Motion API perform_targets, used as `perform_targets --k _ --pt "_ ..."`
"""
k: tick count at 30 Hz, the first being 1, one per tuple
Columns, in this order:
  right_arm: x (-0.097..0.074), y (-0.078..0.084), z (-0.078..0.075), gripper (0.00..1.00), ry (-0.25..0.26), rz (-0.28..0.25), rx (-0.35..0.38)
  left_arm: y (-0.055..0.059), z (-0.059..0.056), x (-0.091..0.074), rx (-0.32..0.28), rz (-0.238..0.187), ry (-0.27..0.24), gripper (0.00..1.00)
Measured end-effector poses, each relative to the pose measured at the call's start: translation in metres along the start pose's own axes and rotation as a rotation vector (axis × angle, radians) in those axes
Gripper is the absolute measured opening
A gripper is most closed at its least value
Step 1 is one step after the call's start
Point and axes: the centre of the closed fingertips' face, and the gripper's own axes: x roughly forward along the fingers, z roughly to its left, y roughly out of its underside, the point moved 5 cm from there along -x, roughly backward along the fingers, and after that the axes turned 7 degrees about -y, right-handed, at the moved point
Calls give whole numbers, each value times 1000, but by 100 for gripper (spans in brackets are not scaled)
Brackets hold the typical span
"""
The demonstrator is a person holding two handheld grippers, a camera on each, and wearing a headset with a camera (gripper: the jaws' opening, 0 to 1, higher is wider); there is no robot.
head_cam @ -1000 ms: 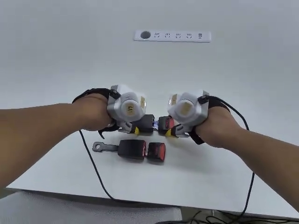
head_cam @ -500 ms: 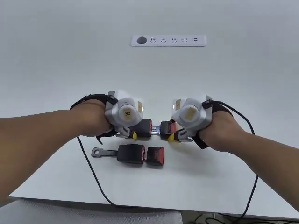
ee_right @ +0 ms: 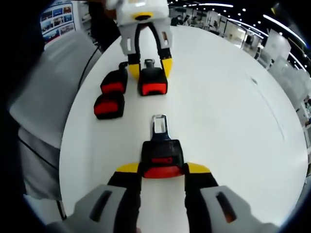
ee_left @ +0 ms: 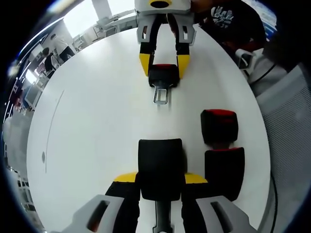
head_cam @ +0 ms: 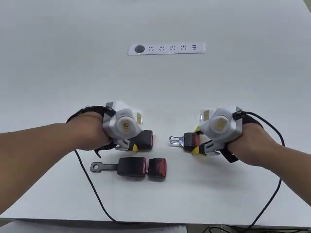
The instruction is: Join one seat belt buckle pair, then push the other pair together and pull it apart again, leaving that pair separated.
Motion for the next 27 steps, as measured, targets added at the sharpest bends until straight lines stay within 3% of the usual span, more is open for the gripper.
perform_targets --k 15,27 --pt "-28 44 2 35 4 43 17 1 0 -1 -15 -13 -1 33" --pt "-38 48 7 35 10 57 37 0 0 0 -22 13 5 33"
